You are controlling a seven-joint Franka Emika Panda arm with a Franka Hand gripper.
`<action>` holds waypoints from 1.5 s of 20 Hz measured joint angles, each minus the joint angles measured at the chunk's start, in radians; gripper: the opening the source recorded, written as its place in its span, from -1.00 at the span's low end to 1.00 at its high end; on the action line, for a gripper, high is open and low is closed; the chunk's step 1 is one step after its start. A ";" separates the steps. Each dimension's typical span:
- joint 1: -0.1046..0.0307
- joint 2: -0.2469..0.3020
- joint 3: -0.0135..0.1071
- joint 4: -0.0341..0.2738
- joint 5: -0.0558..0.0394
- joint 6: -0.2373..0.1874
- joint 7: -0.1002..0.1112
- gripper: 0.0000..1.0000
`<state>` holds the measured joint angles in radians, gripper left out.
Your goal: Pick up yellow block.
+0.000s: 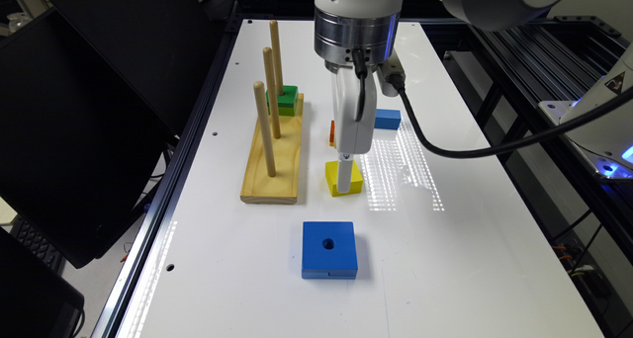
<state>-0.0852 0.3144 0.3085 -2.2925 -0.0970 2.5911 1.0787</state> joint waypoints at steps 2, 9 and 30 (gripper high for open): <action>0.000 0.000 0.000 -0.002 0.0000 0.000 0.000 1.00; 0.000 0.028 -0.003 -0.008 -0.0077 0.025 0.002 1.00; 0.001 0.089 -0.013 -0.003 -0.0289 0.084 0.009 1.00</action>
<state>-0.0846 0.4032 0.2951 -2.2958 -0.1259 2.6755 1.0874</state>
